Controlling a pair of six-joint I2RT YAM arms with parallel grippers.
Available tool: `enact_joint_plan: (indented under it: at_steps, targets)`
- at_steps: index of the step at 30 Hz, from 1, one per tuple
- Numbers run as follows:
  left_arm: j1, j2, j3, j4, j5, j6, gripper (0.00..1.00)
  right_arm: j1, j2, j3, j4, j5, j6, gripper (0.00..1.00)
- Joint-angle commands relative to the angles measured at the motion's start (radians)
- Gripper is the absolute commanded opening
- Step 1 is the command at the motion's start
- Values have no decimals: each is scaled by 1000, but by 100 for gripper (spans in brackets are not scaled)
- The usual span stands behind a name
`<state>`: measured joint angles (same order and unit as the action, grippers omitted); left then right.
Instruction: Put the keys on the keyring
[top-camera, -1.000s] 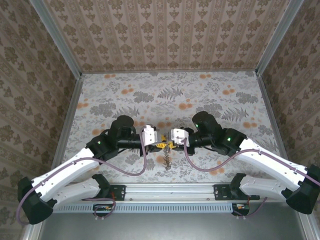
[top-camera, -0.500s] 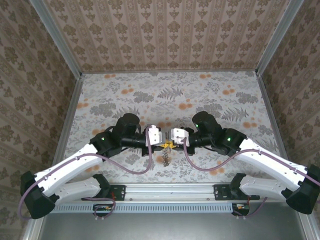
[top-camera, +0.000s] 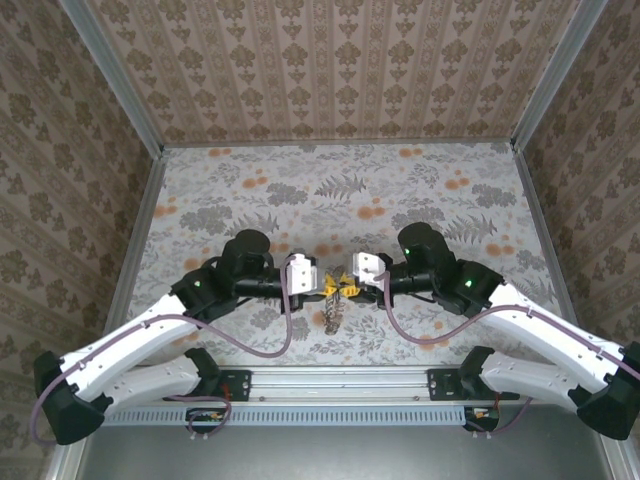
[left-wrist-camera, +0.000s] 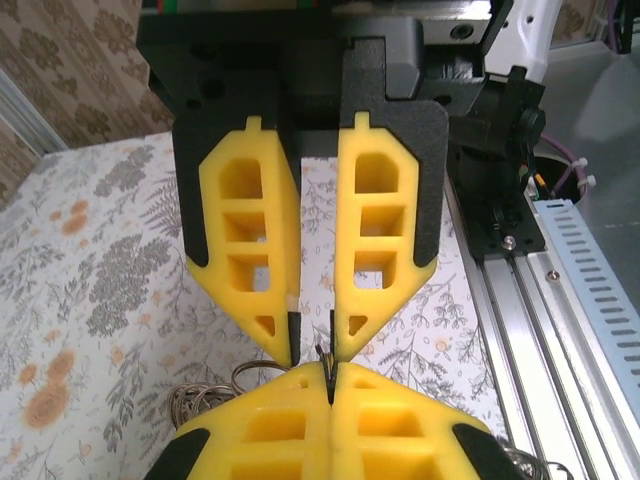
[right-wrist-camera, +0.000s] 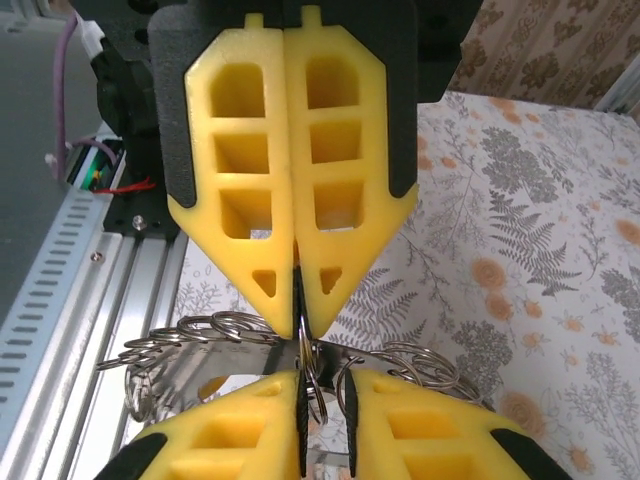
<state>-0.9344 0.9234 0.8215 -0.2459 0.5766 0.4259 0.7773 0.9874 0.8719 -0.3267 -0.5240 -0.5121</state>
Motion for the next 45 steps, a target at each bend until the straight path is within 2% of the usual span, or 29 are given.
enact_joint_plan:
  at_steps: [1, 9, 13, 21, 29, 37, 45]
  targets:
    - [-4, -34, -29, 91, 92, -16, 0, -13, -2, -19, 48, -28, 33, 20]
    - [-3, -52, -78, 212, 109, -52, 0, -14, 15, -23, 101, -88, 74, 16]
    - [-2, -58, -104, 282, 101, -70, 0, -15, 25, -47, 158, -104, 113, 23]
    - [0, -66, -128, 356, 105, -90, 0, -24, 30, -72, 213, -108, 144, 23]
    - [4, -96, -139, 344, 88, -87, 0, -79, -47, -115, 228, -132, 160, 26]
    - [7, -93, -139, 344, 89, -84, 0, -82, -83, -150, 270, -159, 181, 26]
    - [11, -88, -136, 347, 91, -83, 0, -82, -75, -155, 280, -186, 181, 16]
